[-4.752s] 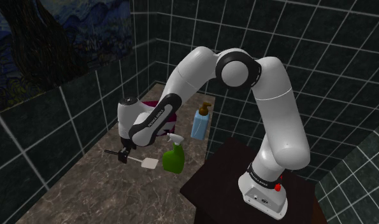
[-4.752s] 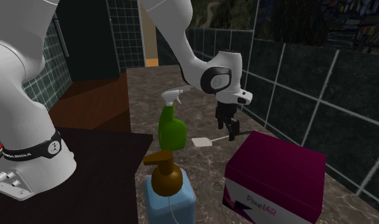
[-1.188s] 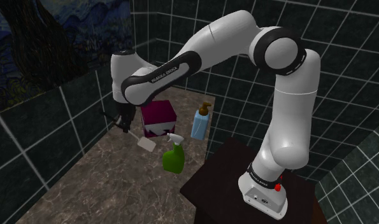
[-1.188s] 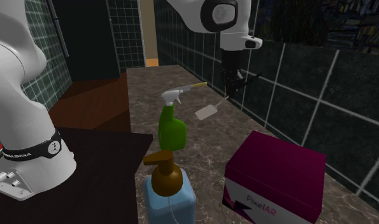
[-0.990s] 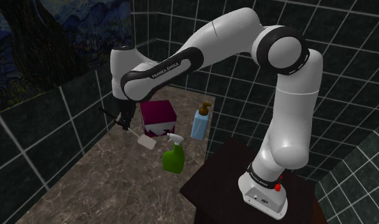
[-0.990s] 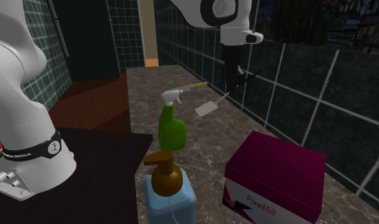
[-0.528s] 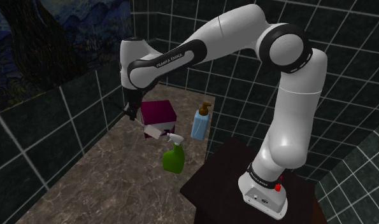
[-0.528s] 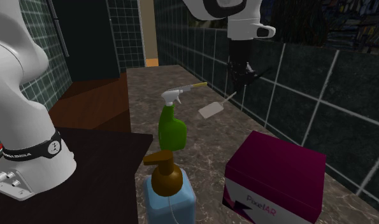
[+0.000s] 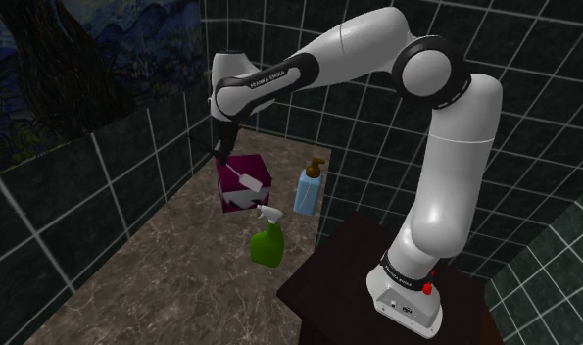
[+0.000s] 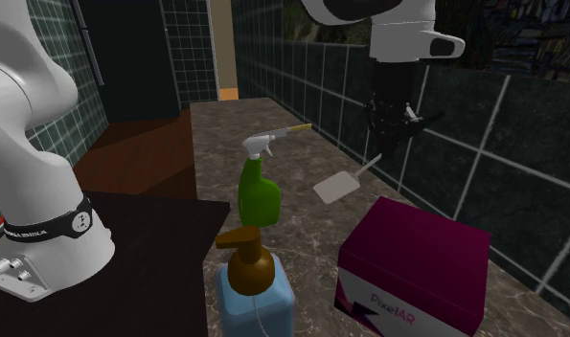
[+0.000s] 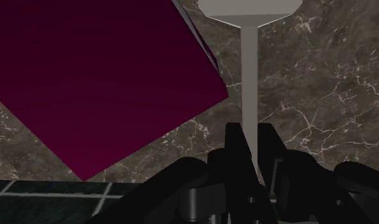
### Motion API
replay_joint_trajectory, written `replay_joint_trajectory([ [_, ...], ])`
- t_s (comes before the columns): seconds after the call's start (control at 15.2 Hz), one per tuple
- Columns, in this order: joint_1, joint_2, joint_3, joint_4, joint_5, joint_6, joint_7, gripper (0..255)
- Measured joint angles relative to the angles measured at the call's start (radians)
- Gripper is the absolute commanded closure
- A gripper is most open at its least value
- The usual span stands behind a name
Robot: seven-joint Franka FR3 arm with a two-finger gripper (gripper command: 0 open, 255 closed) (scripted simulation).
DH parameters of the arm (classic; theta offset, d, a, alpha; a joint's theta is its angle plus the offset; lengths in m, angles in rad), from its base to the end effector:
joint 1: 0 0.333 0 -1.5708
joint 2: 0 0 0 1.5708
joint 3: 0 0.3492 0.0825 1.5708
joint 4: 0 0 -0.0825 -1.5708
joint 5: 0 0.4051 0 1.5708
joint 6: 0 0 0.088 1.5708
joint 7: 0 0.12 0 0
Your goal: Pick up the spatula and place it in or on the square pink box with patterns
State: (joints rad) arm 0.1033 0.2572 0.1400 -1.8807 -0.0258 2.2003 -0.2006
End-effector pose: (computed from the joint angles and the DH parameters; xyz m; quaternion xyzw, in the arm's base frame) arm 0.6321 0.1506 0.3889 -0.9740 -0.2243 -0.0324 0.0077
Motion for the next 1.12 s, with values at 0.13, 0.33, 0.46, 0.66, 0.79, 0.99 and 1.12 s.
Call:
replay_joint_trajectory([
  [0.13, -0.026, 0.006, -0.013, 0.011, 0.006, -0.006, -0.043, 255],
  [0.33, -0.065, 0.024, -0.033, 0.042, 0.015, -0.018, -0.106, 255],
  [0.46, -0.094, 0.049, -0.048, 0.079, 0.021, -0.031, -0.154, 255],
  [0.66, -0.133, 0.073, -0.066, 0.124, 0.029, -0.053, -0.214, 255],
  [0.79, -0.137, 0.092, -0.068, 0.135, 0.029, -0.045, -0.222, 255],
  [0.99, -0.137, 0.107, -0.068, 0.117, 0.028, -0.013, -0.223, 255],
  [1.12, -0.139, 0.118, -0.069, 0.104, 0.028, 0.011, -0.226, 255],
])
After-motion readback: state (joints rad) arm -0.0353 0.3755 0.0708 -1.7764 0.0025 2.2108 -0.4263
